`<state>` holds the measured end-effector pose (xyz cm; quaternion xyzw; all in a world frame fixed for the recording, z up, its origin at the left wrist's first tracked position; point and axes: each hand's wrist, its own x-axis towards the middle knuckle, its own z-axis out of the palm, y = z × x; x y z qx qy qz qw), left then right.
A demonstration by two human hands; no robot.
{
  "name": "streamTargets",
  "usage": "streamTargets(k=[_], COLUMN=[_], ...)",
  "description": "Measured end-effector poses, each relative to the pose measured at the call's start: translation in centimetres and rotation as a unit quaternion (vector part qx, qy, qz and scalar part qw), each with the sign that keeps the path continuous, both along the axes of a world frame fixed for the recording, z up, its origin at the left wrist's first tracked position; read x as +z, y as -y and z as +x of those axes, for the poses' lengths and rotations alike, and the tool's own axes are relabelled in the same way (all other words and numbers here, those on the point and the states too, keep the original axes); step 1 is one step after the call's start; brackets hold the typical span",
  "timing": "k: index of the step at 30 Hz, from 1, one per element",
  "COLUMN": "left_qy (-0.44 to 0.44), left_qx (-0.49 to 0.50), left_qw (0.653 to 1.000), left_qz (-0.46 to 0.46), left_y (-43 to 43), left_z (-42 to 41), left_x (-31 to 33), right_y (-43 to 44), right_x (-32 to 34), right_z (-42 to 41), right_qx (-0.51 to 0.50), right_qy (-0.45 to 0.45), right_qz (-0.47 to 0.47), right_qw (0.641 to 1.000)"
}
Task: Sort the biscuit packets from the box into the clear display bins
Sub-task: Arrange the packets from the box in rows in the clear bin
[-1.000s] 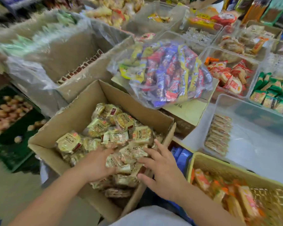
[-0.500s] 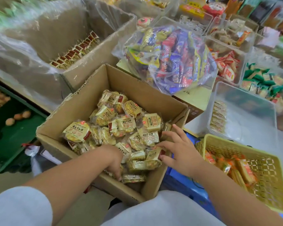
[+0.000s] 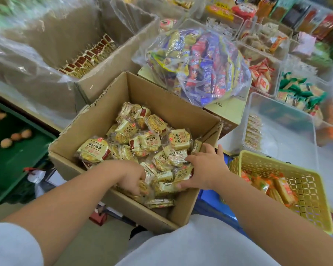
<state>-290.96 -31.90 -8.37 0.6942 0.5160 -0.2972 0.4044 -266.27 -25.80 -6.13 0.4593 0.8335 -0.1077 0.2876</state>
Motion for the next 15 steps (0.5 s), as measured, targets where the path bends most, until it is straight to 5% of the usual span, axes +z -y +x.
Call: streamTargets(k=[7,15], left_qy=[0.112,0.078], left_qx=[0.137,0.136], left_qw=[0.984,0.988], left_qz=[0.03,0.004], left_y=[2.4,2.7], left_z=[-3.3,-2.5], left_x=[1.5,1.6], right_y=[-0.3,-0.9], right_x=[0.4,0.3], right_z=[-0.2,0.9], right_qx=[0.031,0.033], right_qy=[0.01,-0.089], right_qz=[-0.024,-0.038], right_qw=[0.999,0.995])
